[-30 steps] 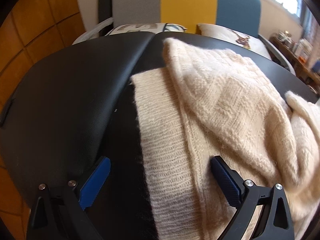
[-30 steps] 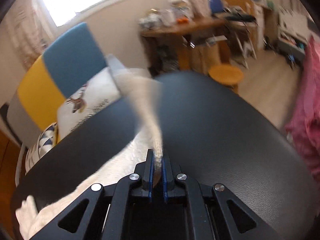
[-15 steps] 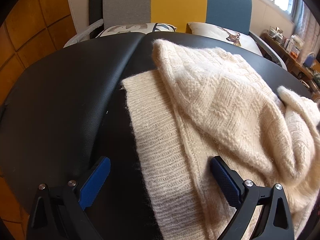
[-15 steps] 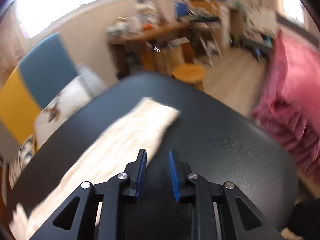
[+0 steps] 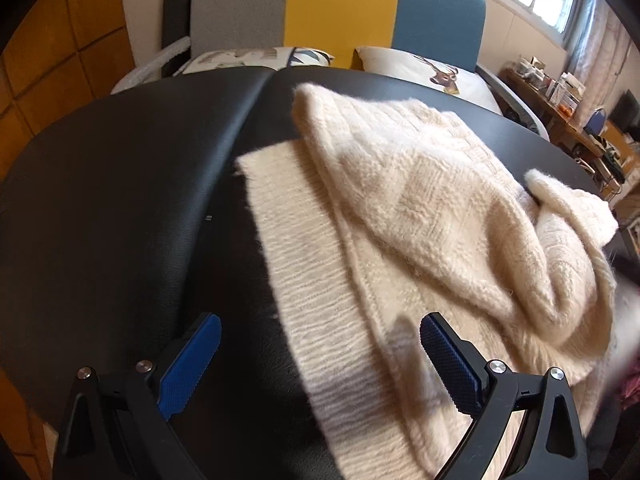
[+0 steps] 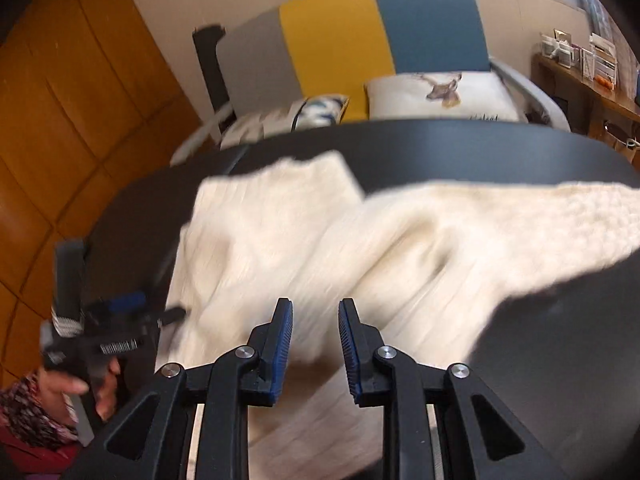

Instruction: Fold clothes

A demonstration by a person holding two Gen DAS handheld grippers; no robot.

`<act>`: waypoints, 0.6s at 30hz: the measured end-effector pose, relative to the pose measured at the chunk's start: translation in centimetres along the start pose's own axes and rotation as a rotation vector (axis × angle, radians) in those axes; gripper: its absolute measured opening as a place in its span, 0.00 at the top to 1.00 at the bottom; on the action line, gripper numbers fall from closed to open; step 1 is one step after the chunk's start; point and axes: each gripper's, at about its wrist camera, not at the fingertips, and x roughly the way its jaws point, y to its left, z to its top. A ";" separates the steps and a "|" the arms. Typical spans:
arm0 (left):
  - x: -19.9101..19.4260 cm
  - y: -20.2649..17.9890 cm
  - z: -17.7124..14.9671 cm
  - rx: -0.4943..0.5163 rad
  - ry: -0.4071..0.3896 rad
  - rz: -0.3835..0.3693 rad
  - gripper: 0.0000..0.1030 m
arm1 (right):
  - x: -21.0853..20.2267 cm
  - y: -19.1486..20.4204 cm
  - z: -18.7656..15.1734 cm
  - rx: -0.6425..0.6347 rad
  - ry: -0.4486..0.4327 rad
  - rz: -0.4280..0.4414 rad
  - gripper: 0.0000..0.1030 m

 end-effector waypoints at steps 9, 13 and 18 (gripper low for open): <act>0.9 -0.2 -1.4 -0.007 0.073 -0.021 0.02 | 2.6 -1.2 -2.9 0.011 0.079 -0.126 0.78; 0.2 -0.7 -1.3 -0.015 0.087 0.005 0.02 | 3.0 -1.5 -3.0 -0.044 0.080 -0.222 0.80; 0.0 -1.7 -1.5 -0.025 0.121 -0.105 0.02 | 3.1 -2.7 -2.8 -0.024 0.065 -0.254 0.77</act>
